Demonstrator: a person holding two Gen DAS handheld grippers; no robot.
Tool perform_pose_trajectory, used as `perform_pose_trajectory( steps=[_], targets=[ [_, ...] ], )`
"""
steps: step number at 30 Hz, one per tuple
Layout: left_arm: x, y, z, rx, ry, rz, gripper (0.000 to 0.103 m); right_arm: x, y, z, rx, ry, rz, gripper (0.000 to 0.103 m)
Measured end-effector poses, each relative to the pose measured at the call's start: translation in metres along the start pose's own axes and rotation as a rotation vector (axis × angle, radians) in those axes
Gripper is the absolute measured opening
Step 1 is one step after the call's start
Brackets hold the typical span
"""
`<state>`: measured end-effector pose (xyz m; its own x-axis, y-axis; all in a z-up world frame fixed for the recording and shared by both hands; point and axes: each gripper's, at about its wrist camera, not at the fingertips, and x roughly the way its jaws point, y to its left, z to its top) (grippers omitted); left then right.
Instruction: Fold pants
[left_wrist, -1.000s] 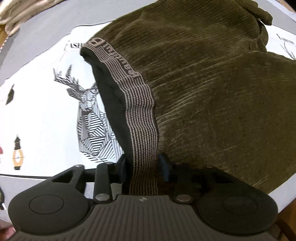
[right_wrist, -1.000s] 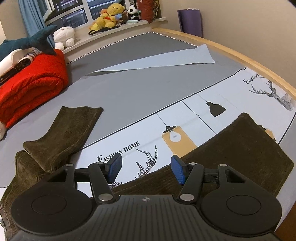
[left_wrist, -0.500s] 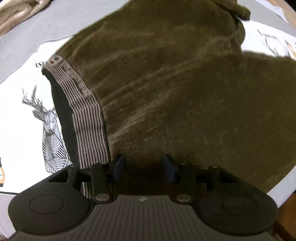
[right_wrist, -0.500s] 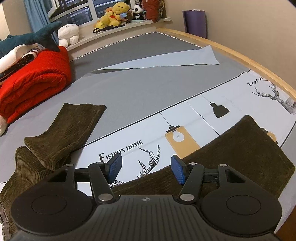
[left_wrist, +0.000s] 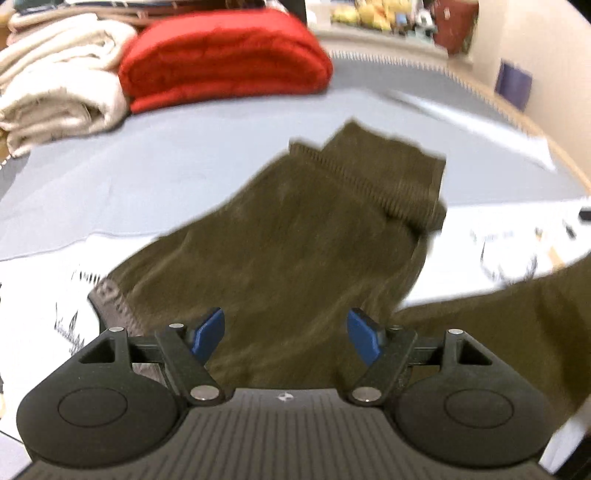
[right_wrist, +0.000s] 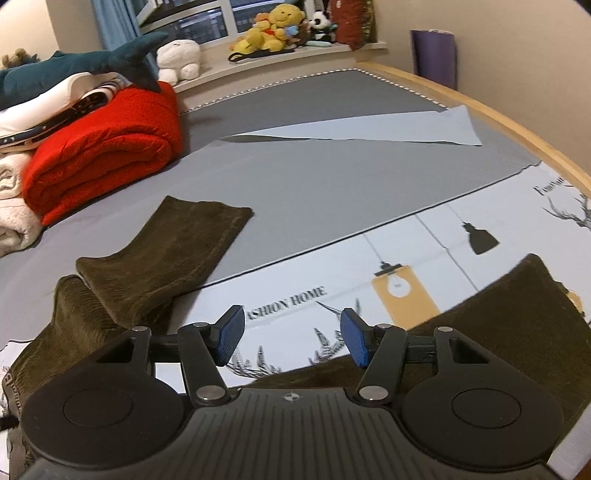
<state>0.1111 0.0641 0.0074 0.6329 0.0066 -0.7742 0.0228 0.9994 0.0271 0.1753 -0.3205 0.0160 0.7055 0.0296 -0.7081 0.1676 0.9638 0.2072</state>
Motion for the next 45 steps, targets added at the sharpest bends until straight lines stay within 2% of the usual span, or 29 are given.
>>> perform_pose_trajectory(
  steps=[4,8,9,10,11,12,13,14,16,20,25,30,34,39,41,42,43,45],
  targets=[
    [-0.002,-0.014,0.012,-0.030,-0.101,0.006,0.078,0.010,0.012,0.004,-0.003,0.003,0.032,0.058],
    [0.006,-0.027,0.024,-0.081,-0.092,-0.038,0.076,0.028,0.015,0.012,0.037,0.020,0.071,0.046],
    [0.009,-0.028,0.027,-0.098,-0.079,-0.064,0.074,0.035,0.015,0.014,0.057,0.026,0.082,0.040],
    [0.012,-0.028,0.029,-0.114,-0.062,-0.085,0.065,0.043,0.014,0.016,0.075,0.031,0.091,0.034],
    [0.019,-0.029,0.030,-0.123,-0.043,-0.098,0.049,0.051,0.014,0.019,0.093,0.033,0.096,0.031],
    [0.024,-0.031,0.032,-0.123,-0.019,-0.101,0.040,0.060,0.014,0.021,0.108,0.032,0.099,0.029],
    [0.029,-0.032,0.032,-0.117,-0.003,-0.092,0.025,0.070,0.015,0.022,0.119,0.032,0.102,0.029],
    [0.031,-0.033,0.032,-0.109,0.008,-0.078,0.017,0.079,0.016,0.023,0.127,0.032,0.106,0.029],
    [0.037,-0.034,0.034,-0.099,0.018,-0.071,0.012,0.102,0.018,0.025,0.146,0.034,0.128,0.029],
    [0.043,-0.034,0.036,-0.122,0.025,-0.099,0.012,0.146,0.021,0.026,0.212,0.043,0.208,0.030],
    [0.053,-0.036,0.037,-0.114,0.045,-0.094,0.013,0.193,0.027,0.024,0.257,0.015,0.239,0.033],
    [0.066,-0.038,0.038,-0.086,0.064,-0.074,0.015,0.243,0.021,0.020,0.380,0.026,0.225,0.045],
    [0.073,-0.036,0.040,-0.088,0.071,-0.068,0.016,0.269,0.012,0.029,0.506,-0.017,0.284,0.044],
    [0.079,-0.034,0.041,-0.081,0.075,-0.063,0.017,0.293,0.018,0.046,0.486,-0.029,0.326,0.043],
    [0.081,-0.034,0.043,-0.081,0.075,-0.059,0.018,0.300,0.020,0.050,0.487,-0.022,0.337,0.039],
    [0.082,-0.034,0.044,-0.083,0.075,-0.060,0.018,0.303,0.019,0.052,0.504,-0.016,0.348,0.032],
    [0.083,-0.034,0.044,-0.084,0.075,-0.060,0.018,0.306,0.019,0.054,0.521,-0.002,0.362,0.017],
    [0.083,-0.036,0.046,-0.085,0.072,-0.064,0.019,0.308,0.019,0.056,0.520,0.011,0.337,0.013]
  ],
)
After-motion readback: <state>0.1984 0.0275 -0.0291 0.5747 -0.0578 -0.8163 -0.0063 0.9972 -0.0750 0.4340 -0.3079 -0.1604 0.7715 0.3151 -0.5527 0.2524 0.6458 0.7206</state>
